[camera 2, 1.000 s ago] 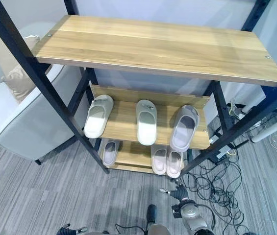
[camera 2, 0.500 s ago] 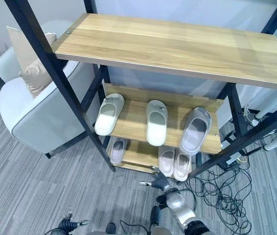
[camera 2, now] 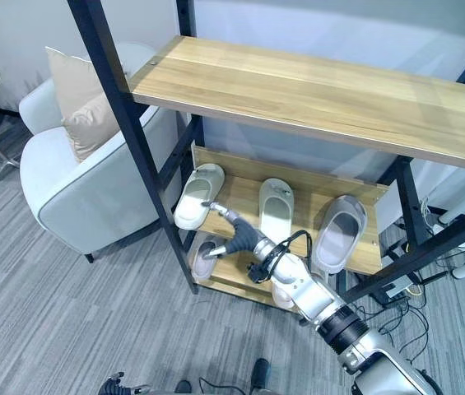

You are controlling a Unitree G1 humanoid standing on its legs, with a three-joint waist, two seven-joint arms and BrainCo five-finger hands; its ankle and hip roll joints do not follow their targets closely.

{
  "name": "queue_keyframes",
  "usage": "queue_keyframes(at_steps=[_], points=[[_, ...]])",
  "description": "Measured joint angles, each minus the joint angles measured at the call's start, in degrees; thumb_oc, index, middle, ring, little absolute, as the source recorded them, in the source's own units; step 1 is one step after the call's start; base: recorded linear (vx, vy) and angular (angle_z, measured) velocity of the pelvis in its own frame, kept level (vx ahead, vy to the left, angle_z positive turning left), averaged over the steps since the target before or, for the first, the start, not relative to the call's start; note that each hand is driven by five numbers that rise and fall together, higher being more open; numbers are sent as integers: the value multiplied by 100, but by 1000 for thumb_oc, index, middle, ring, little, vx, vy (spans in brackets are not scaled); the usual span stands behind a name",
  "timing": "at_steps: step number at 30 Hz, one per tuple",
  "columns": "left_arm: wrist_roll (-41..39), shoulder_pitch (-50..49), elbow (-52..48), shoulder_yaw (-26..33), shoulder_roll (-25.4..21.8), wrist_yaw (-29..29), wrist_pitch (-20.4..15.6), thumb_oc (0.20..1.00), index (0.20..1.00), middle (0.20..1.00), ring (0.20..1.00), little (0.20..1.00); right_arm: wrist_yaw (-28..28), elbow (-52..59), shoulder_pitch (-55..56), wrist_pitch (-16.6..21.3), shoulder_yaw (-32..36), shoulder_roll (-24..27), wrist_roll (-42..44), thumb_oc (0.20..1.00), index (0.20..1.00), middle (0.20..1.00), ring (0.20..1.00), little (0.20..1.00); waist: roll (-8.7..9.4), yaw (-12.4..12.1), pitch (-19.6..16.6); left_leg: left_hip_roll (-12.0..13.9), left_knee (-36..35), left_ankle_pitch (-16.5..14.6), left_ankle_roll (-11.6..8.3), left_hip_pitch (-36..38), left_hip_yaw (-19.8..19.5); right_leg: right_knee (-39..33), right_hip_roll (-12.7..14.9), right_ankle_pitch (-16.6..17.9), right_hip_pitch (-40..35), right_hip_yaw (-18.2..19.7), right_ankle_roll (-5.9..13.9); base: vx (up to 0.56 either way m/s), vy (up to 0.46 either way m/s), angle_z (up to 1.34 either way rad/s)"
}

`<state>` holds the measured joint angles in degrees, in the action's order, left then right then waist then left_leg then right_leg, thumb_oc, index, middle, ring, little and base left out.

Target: Arrange the slippers neatly on the shoe rack.

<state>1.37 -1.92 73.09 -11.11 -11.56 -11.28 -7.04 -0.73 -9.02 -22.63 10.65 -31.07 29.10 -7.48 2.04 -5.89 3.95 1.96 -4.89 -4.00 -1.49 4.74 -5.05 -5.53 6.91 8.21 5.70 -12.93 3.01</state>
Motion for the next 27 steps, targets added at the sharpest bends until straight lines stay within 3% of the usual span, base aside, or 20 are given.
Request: queue_keyframes(at_steps=[5, 16, 20, 27], points=[[45, -27, -90, -16, 4, -18, -71, 1000, 1000, 1000, 1000, 1000, -959, -1097, 0, -124, 652, -26, -928, 1000, 1000, 1000, 1000, 1000, -4, -3, -6, -5, 9, 31, 5, -149, -27, -11, 13, 13, 127, -31, 4, 13, -5, 4], [44, 35, -111, -21, 2, -69, -113, 1000, 1000, 1000, 1000, 1000, -2324, -2239, -381, -459, 1263, 424, -1639, 1000, 1000, 1000, 1000, 1000, -185, -111, 126, -31, 107, 58, -9, -502, -175, -11, 32, 33, 348, -182, 2, -3, -3, 6], [33, 114, -203, -146, 6, -197, -129, 1000, 1000, 1000, 1000, 1000, -2494, -2779, -704, -583, 1260, 464, -1618, 1000, 1000, 1000, 1000, 1000, -257, -145, 263, -38, 110, 83, -25, -592, -205, 11, 33, 55, 418, -200, -9, -1, -1, 5], [-27, 328, -201, -235, 5, -268, -237, 1000, 1000, 1000, 1000, 1000, -2667, -3421, -1426, -681, 1202, 519, -1359, 1000, 1000, 1000, 1000, 1000, -181, -126, 442, -121, 276, 92, -24, -1003, -206, 14, 105, 145, 741, -202, -20, -12, 5, 1]])
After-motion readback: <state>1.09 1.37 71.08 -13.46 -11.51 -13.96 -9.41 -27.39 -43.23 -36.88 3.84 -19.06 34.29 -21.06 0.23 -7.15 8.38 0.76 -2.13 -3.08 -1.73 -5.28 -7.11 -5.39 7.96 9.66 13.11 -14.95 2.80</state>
